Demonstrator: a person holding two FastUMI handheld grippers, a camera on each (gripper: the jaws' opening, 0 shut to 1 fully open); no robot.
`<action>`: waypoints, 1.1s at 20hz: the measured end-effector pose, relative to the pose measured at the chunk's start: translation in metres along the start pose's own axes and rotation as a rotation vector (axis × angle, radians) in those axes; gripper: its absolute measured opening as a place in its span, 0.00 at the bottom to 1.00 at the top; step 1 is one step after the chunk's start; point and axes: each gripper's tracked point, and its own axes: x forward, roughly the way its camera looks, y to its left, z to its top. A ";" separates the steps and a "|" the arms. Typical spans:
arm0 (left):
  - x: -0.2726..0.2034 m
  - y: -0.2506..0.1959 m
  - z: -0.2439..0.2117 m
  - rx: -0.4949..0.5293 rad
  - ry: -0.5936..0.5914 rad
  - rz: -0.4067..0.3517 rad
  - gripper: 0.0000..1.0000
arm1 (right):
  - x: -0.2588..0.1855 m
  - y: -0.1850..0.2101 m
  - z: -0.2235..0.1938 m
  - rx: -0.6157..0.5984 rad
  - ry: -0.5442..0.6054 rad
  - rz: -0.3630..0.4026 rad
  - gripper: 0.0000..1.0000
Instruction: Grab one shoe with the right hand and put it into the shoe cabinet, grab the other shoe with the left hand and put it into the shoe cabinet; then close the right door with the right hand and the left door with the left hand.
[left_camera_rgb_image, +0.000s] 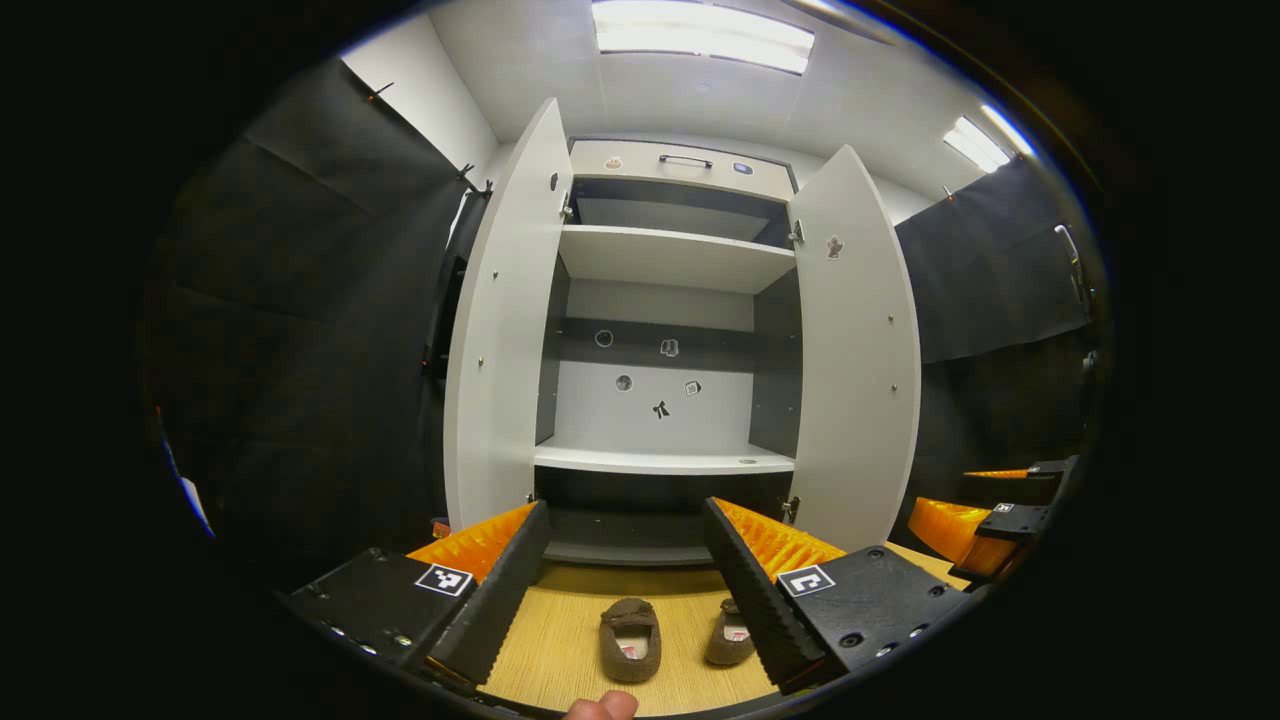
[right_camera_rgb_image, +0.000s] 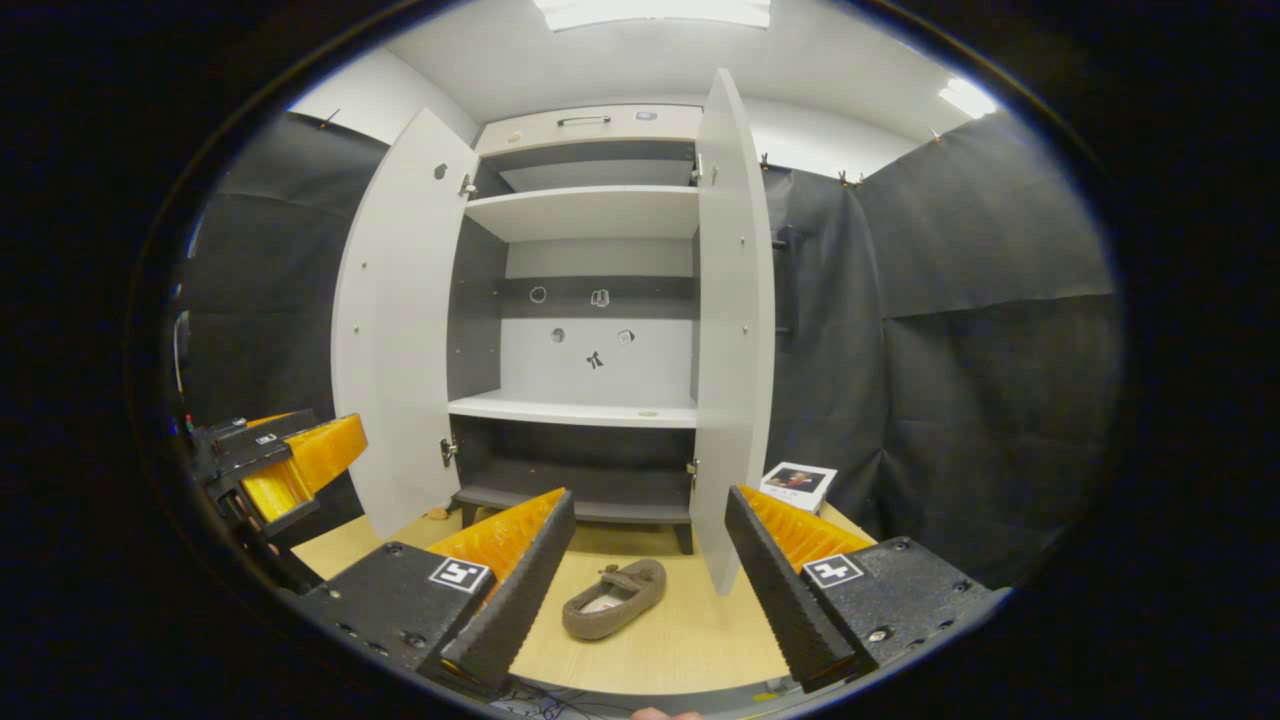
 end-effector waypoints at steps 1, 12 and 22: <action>0.001 0.001 0.001 0.000 0.000 0.002 0.95 | 0.005 0.003 -0.001 -0.001 0.010 0.006 0.99; 0.004 0.021 -0.006 0.004 0.009 0.044 0.95 | 0.092 0.061 -0.072 -0.023 0.236 0.141 0.96; 0.006 0.041 -0.015 -0.007 0.016 0.082 0.95 | 0.172 0.083 -0.214 -0.051 0.574 0.102 0.99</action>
